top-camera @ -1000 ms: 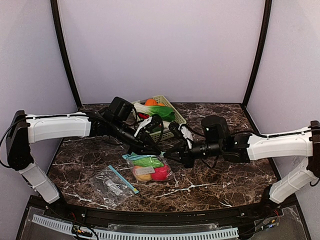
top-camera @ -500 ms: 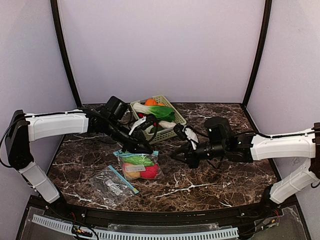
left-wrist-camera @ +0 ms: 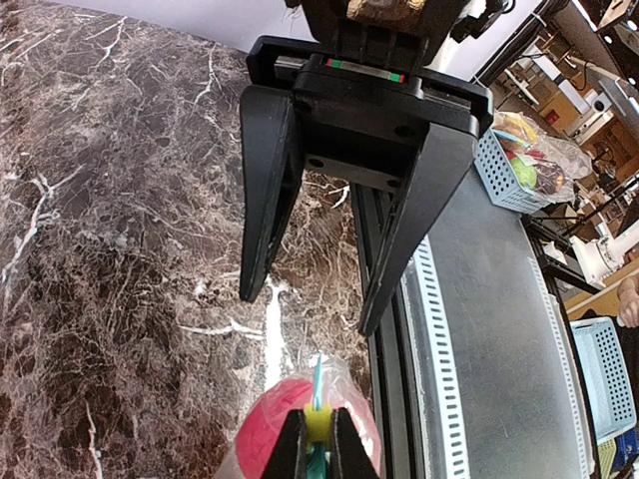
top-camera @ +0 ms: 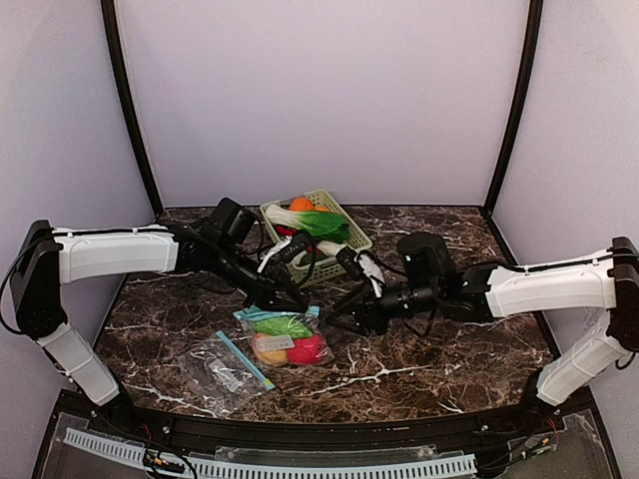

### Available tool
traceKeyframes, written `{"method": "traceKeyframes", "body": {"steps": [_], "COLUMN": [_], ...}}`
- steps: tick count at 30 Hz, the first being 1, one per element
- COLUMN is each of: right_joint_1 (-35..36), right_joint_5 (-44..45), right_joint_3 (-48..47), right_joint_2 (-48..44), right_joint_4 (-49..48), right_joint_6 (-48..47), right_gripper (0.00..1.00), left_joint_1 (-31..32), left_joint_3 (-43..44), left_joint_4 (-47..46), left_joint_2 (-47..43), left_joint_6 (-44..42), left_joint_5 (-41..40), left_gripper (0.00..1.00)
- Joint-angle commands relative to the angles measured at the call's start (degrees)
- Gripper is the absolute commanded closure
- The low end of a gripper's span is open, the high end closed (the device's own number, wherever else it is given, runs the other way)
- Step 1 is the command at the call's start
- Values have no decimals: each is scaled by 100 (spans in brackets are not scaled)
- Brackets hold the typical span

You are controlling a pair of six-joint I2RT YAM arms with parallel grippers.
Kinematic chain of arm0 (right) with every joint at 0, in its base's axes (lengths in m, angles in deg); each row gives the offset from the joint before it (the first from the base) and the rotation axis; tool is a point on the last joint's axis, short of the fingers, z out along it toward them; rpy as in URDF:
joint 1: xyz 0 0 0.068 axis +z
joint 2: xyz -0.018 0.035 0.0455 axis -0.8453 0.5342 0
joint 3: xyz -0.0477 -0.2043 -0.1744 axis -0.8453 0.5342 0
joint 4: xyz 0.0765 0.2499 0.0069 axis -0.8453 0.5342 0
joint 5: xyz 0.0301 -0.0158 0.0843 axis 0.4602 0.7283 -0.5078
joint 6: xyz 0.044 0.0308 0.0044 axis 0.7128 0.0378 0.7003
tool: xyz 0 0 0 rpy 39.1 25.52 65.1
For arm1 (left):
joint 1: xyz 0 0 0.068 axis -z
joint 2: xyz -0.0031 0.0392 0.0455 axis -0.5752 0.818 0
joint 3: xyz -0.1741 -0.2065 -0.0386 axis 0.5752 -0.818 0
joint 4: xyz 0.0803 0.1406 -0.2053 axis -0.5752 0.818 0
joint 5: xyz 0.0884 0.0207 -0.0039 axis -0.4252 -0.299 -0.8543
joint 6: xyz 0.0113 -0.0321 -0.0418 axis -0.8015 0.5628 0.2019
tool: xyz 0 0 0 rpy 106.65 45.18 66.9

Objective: Place the food in the zip-top bag and seal the zipper
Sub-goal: Pass from the left arm to the right

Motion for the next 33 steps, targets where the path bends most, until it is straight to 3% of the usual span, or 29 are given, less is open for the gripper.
{"method": "traceKeyframes", "body": {"steps": [1,13,23,25,27,30,33], "right_joint_1": [-3,43,53,53,53,54,54], "right_joint_5": [-388,-700,-755,-776,-805,-885,-1044], "right_joint_3": [-322,-503,-551,-538,-510,-513,-606], "right_joint_2": [211,566,651,641,615,554,530], "right_joint_4": [-463,-764,-845,-881,-885,-774,-457], "right_joint_6": [146,308,290,269,191,12,-188], "right_gripper": [57,70,100,100,100,100,100], "left_joint_1": [43,78,120,135,140,140,141], "left_joint_3": [-62,-49,-29,-22,3,87,85], "left_joint_4": [-109,-86,-17,16,61,137,24], "left_joint_2": [-137,-100,-58,-49,-47,-85,-171], "left_joint_6": [84,71,34,17,-2,22,147], "left_joint_5": [261,281,272,259,244,201,169], "left_gripper": [98,97,97,96,86,49,32]}}
